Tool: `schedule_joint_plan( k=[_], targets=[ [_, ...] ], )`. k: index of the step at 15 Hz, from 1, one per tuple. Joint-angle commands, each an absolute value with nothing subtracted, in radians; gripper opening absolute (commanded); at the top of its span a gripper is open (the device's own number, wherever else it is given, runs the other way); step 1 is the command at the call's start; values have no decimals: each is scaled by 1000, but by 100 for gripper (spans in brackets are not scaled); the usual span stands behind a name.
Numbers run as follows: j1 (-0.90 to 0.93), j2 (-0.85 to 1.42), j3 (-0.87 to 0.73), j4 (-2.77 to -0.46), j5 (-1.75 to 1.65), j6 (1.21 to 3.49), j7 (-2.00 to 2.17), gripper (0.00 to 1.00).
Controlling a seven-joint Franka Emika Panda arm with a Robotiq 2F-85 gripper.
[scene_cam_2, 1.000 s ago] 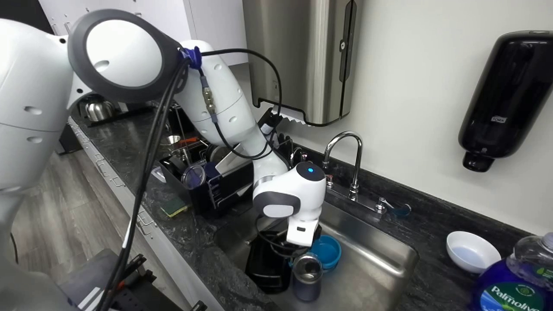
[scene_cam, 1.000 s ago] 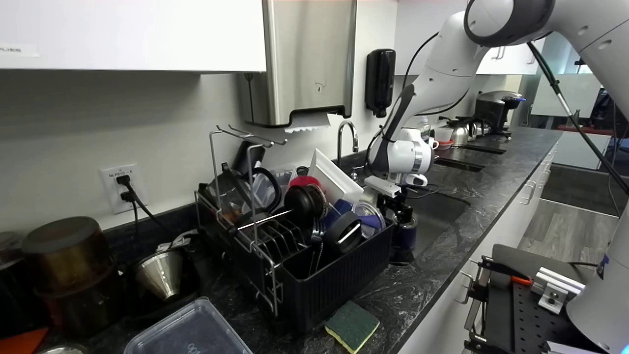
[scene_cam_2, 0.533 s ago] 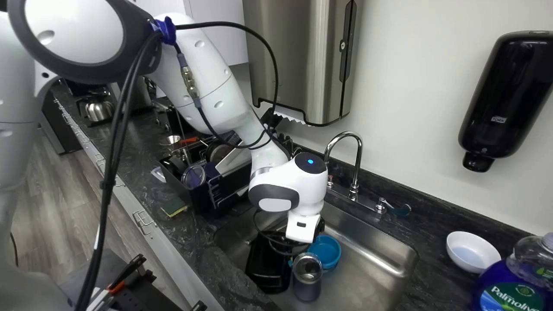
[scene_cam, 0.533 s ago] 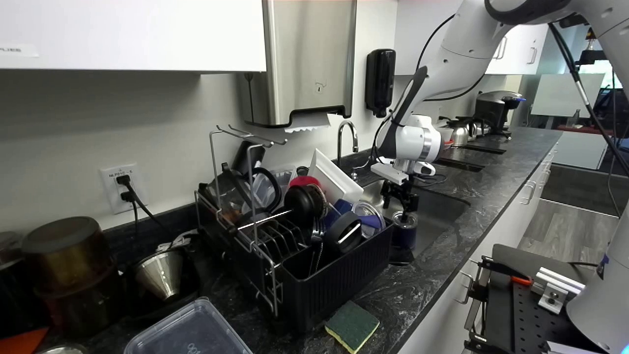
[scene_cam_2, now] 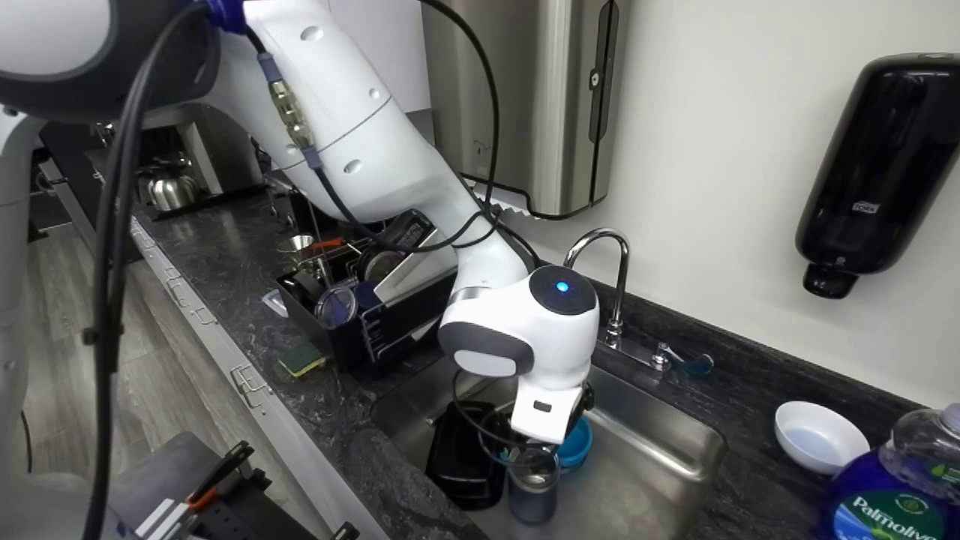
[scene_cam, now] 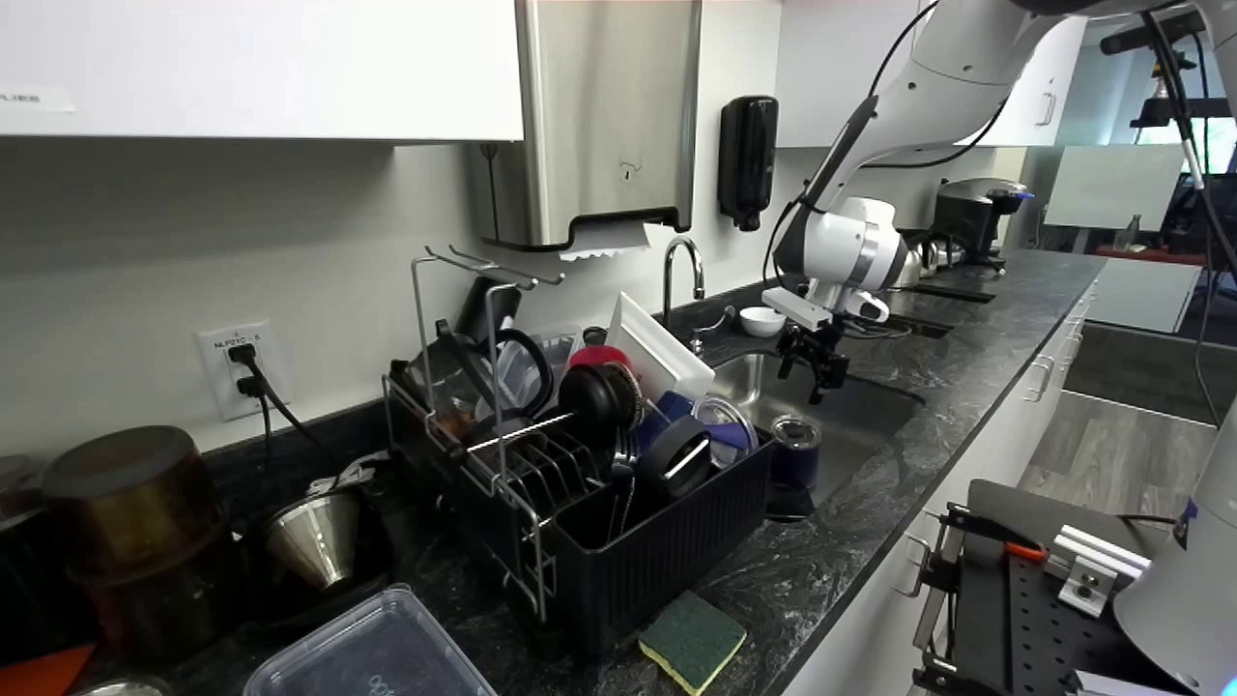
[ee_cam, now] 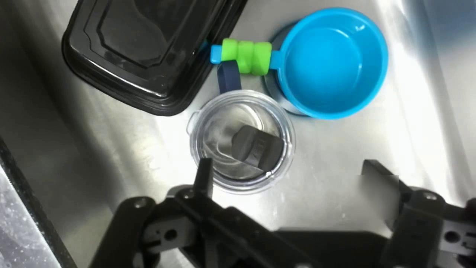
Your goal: Move the thermo cup to the left then to the right and remove the lid
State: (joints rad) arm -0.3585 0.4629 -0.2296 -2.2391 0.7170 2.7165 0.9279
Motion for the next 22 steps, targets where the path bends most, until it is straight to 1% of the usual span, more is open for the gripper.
schedule_joint_plan(
  k=[1,5,10,15,21,22],
  targets=[
    [-390,440,-239,-2229,770,2649,879,100],
    [-409,453,-254,-2164,771,2543,855,100],
    [-373,487,-277,-2058,625,2533,721,100],
    [-401,526,-265,-1966,491,2500,559,100],
    [-470,571,-232,-1879,469,2508,229,100],
    [-438,555,-261,-1916,478,2535,316,100]
  ],
)
